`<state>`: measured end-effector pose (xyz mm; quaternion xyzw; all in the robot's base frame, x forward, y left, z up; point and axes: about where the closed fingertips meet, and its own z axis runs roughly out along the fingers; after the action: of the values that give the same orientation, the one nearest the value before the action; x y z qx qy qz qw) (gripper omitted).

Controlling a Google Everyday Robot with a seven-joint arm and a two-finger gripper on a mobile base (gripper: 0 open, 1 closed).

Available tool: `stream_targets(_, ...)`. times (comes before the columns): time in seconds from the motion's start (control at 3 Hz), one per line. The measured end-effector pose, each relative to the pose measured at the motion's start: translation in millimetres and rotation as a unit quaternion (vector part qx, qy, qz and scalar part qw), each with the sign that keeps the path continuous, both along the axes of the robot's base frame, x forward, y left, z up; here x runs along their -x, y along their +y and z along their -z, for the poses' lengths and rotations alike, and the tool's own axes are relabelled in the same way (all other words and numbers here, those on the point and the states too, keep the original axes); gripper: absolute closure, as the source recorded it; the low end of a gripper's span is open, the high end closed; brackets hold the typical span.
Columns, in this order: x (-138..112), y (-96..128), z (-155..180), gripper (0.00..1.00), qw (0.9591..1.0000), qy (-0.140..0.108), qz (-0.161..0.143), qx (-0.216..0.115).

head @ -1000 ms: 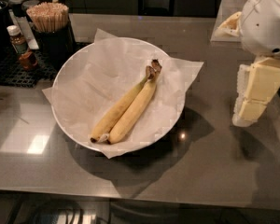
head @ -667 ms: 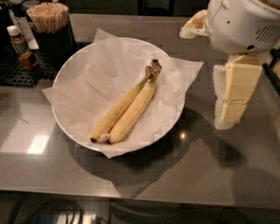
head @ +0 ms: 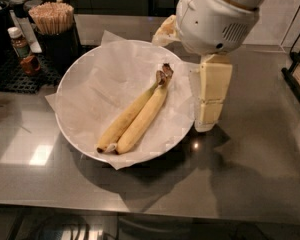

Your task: Pick banana from white bowl

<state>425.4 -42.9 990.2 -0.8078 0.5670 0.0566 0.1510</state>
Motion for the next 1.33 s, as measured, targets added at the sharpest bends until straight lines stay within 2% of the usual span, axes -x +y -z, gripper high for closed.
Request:
stream_targets(1.0,-46.4,38.6,58.2,0.0,0.997,0.075,-0.004,-0.016)
stream_targets(1.33,-56.5,40.5,57.0,0.0,0.9978,0.065,0.001,-0.017)
